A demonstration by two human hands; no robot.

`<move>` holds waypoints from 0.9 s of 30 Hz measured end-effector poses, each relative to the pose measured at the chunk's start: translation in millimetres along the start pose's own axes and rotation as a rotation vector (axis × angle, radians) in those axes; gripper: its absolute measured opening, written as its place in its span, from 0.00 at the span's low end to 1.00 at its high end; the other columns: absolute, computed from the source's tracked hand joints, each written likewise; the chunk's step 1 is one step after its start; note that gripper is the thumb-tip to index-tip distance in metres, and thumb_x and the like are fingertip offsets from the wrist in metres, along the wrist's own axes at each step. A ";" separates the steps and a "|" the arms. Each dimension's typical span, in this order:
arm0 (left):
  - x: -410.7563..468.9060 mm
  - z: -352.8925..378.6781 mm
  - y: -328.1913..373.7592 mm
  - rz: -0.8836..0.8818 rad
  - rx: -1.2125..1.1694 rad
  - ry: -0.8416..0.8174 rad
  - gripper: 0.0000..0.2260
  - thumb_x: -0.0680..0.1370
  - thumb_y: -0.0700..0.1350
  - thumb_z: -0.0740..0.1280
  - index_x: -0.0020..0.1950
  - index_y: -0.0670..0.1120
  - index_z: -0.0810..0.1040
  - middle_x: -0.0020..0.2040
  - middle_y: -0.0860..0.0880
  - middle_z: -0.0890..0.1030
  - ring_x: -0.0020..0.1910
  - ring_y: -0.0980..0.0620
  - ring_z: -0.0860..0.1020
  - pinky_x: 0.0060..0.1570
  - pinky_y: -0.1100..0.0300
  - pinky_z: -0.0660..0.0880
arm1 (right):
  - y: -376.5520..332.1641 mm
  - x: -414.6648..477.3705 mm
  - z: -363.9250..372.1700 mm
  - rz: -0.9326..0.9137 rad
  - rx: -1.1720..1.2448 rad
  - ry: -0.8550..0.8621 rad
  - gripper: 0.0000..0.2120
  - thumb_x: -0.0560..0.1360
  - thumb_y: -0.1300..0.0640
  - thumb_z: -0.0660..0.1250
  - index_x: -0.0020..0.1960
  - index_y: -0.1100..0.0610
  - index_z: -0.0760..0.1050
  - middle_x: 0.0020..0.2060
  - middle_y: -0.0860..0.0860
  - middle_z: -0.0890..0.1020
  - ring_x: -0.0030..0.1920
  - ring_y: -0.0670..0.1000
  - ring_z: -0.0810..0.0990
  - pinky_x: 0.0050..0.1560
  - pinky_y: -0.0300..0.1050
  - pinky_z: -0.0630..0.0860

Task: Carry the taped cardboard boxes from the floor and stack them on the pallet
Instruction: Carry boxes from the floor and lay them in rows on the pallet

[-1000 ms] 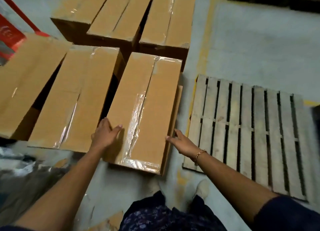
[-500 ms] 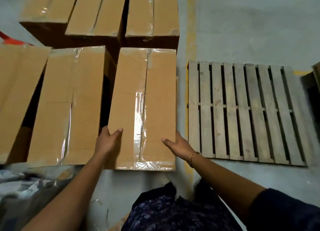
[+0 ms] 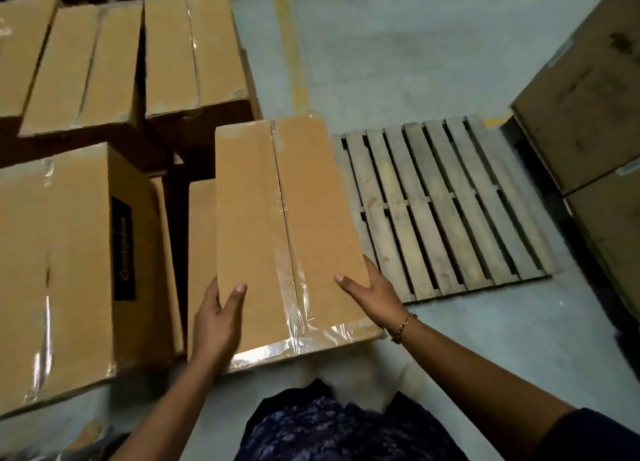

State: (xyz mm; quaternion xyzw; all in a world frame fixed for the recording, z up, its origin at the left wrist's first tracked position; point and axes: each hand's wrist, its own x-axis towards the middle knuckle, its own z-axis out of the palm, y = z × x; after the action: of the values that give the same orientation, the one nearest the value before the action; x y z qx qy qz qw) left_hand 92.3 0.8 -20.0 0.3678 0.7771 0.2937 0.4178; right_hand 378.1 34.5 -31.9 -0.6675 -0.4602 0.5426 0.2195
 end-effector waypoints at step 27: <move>-182.8 479.4 232.3 0.299 0.044 -0.387 0.20 0.83 0.56 0.64 0.74 0.53 0.71 0.60 0.54 0.79 0.58 0.49 0.80 0.56 0.53 0.75 | 193.5 -101.9 -509.2 0.050 0.158 0.424 0.29 0.74 0.39 0.73 0.71 0.43 0.70 0.61 0.44 0.81 0.60 0.47 0.80 0.64 0.52 0.77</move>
State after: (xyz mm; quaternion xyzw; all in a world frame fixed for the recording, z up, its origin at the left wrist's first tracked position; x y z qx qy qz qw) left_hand 652.5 52.3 7.3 0.5370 0.6258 0.2591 0.5028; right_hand 923.9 -40.1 28.2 -0.7585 -0.3431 0.4299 0.3496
